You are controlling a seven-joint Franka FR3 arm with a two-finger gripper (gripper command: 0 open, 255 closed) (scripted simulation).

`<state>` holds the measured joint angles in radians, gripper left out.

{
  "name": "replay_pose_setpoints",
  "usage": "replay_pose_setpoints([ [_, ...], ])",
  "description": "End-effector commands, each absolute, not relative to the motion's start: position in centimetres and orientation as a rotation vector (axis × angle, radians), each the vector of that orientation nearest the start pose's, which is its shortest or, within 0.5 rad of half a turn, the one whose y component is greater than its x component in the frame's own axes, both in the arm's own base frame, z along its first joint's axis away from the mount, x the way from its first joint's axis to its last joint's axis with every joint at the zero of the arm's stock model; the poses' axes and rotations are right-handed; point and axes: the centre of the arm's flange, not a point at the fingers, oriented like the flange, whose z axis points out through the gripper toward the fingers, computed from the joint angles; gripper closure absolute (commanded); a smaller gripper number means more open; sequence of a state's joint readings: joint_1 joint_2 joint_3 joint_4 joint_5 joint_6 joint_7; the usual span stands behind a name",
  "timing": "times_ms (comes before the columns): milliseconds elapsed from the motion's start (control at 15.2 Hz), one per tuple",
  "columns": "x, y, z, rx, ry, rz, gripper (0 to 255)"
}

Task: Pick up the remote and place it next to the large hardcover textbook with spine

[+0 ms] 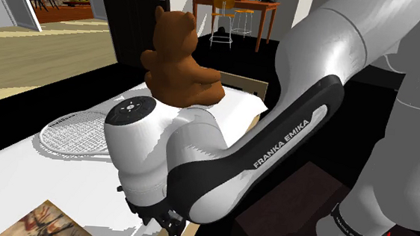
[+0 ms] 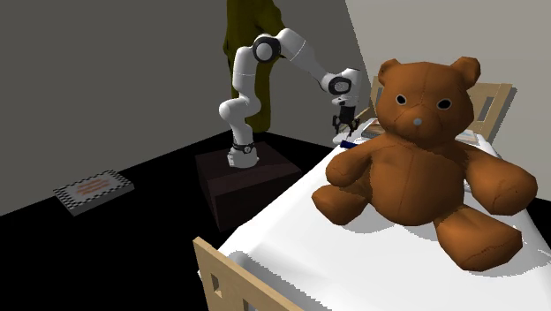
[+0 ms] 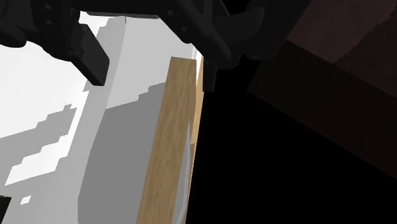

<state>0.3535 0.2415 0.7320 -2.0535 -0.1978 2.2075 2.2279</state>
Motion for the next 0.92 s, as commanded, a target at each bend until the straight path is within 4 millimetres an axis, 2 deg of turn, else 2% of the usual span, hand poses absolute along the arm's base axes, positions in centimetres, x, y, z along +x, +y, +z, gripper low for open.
replay_pose_setpoints([
  [0,28.5,50.1,34.7,-2.745,1.566,0.003,255],
  [66,28.5,50.1,34.7,-2.745,1.566,0.003,255],
  [132,28.5,50.1,34.7,-2.745,1.566,0.003,0],
  [462,28.5,50.1,34.7,-2.745,1.566,0.003,0],
  [726,28.5,50.2,39.7,-2.745,1.566,0.003,0],
  [858,28.5,50.2,39.7,-2.745,1.566,0.003,0],
])
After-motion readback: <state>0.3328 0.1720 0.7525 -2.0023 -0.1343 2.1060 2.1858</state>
